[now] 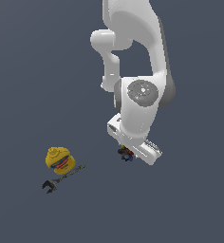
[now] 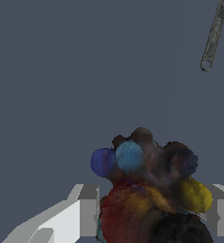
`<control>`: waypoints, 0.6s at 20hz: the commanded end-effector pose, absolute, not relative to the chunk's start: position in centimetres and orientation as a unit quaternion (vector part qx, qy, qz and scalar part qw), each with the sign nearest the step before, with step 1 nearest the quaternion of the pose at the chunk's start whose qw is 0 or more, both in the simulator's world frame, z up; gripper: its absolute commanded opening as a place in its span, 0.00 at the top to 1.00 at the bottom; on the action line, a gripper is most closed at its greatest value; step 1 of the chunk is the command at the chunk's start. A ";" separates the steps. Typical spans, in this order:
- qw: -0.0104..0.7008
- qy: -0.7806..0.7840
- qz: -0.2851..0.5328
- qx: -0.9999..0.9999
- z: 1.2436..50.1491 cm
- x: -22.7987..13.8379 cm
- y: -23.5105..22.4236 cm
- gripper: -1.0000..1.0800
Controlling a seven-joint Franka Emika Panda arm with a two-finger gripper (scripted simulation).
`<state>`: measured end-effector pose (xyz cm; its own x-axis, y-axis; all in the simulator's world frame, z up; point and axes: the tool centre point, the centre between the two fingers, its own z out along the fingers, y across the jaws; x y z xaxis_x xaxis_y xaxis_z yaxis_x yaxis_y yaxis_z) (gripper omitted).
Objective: Pick up a designated object from a clutter of objects.
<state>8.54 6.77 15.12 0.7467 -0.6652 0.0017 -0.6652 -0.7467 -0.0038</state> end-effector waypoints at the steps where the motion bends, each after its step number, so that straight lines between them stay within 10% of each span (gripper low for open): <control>1: 0.002 0.356 -0.002 -0.935 17.9 9.1 5.7 1.00; 12: 0.001 0.356 -0.001 -0.935 29.4 11.5 1.0 1.00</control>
